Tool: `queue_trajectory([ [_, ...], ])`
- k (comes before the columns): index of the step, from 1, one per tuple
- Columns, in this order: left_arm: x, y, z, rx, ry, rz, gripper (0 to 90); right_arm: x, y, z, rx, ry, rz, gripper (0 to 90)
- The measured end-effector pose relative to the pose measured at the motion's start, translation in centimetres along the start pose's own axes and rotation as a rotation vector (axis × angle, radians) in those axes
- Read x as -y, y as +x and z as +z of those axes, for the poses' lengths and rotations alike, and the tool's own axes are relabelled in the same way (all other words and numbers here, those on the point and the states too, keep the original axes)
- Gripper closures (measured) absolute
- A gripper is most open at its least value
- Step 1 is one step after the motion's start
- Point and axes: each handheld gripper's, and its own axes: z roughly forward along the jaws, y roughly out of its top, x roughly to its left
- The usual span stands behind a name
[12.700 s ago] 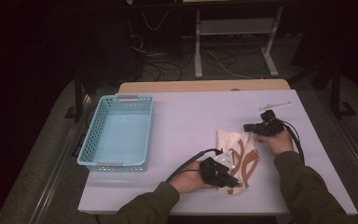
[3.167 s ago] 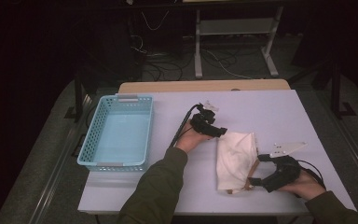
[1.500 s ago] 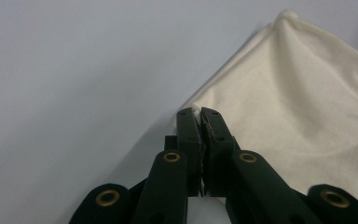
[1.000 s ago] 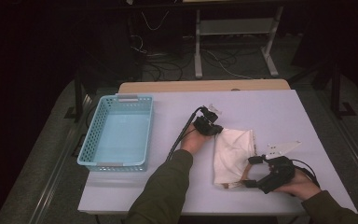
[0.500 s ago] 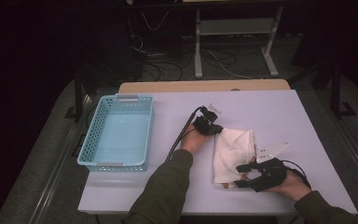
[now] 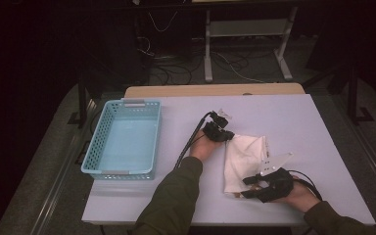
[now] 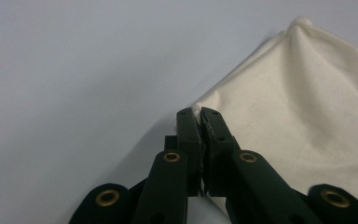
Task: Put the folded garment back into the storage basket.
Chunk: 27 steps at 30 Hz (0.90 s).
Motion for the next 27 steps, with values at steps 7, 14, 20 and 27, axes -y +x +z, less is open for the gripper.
queue_trajectory([
  [7,0.0,0.0,0.0,0.002,-0.001,-0.005,86.8,0.5,0.5,0.8,0.042,0.03,-0.062,52.0],
  [14,0.0,0.0,0.0,0.001,0.0,-0.005,86.8,0.9,0.9,0.9,0.09,0.016,-0.129,58.8],
  [20,0.0,0.0,0.0,0.003,-0.001,-0.009,86.8,1.1,0.7,0.9,0.095,0.0,-0.127,66.5],
  [27,0.0,-0.1,0.0,0.0,-0.002,-0.008,86.8,1.3,0.2,0.8,0.106,-0.019,-0.1,80.3],
])
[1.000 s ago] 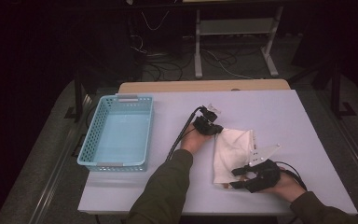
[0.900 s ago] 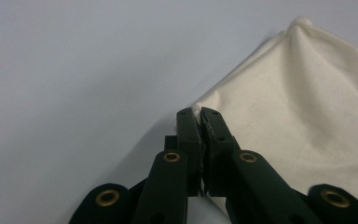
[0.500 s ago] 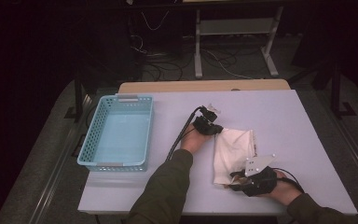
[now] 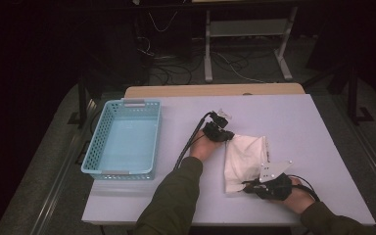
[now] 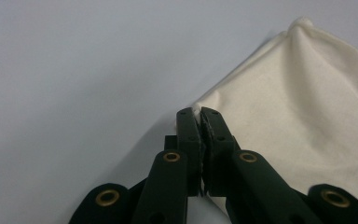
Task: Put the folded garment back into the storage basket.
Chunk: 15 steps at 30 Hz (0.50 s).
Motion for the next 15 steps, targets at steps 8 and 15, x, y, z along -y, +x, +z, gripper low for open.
queue_trajectory([
  [8,-0.06,-0.3,-0.13,-0.01,-0.013,0.029,87.0,-0.08,-0.07,-0.01,-0.005,-0.004,0.031,83.1],
  [15,-0.55,-0.59,-0.89,-0.001,-0.064,0.027,87.0,-0.01,-0.4,-0.02,-0.028,-0.013,0.081,83.2],
])
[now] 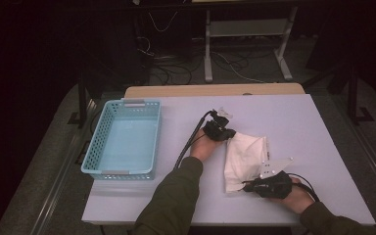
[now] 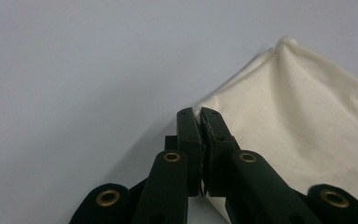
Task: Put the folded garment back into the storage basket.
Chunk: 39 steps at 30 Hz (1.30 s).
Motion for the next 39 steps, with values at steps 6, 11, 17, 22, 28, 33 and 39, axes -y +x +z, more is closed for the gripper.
queue_trajectory([
  [6,-0.7,-0.4,-1.2,0.018,-0.03,0.0,87.0,-0.1,0.0,0.0,0.001,0.003,0.012,83.1],
  [11,-1.1,-0.7,-2.1,0.042,-0.06,0.004,87.0,-0.3,0.0,-0.1,0.002,0.002,0.014,83.1],
  [17,-1.8,-1.6,-3.6,0.076,-0.096,0.007,87.0,-0.4,-0.2,-0.3,0.003,-0.015,0.031,83.1],
  [22,-2.0,-2.3,-4.7,0.11,-0.12,0.015,87.0,-0.8,-0.5,-1.0,0.017,-0.047,0.054,83.1],
  [28,-2.2,-3.1,-5.8,0.145,-0.153,0.017,87.0,-1.3,-1.0,-1.8,0.036,-0.089,0.078,83.1],
  [33,-2.4,-3.6,-6.5,0.157,-0.166,0.037,87.0,-1.8,-1.4,-2.3,0.051,-0.113,0.091,83.1],
  [39,-2.3,-4.1,-7.2,0.176,-0.181,0.043,87.0,-2.8,-2.2,-2.9,0.057,-0.142,0.098,83.1],
])
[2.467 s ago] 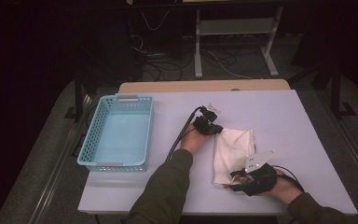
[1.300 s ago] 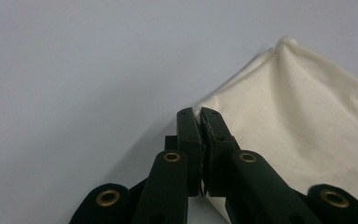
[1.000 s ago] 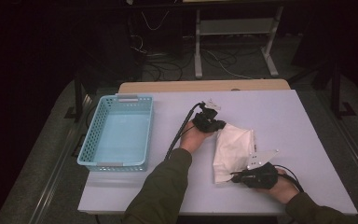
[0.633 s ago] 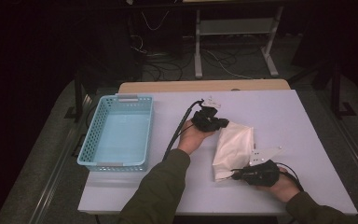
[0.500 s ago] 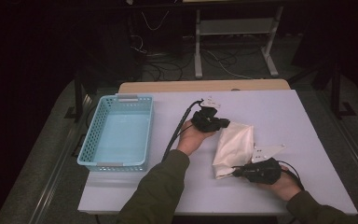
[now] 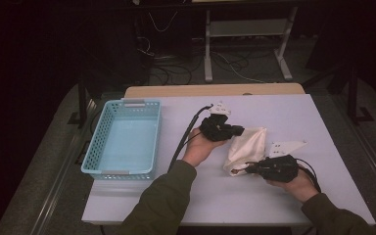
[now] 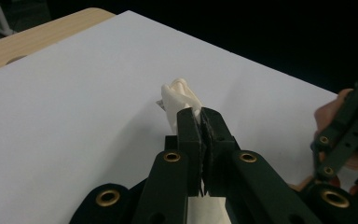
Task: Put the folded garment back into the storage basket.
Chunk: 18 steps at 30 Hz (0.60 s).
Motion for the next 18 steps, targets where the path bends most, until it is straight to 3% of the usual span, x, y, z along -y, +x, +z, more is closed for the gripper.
queue_trajectory([
  [9,0.0,-0.7,-0.9,0.02,-0.027,0.009,87.0,-1.6,-1.3,-0.5,0.004,-0.041,0.029,83.0],
  [18,0.0,-0.9,-1.9,0.034,-0.044,0.006,87.0,-3.1,-2.3,-0.7,0.002,-0.049,0.037,83.0],
])
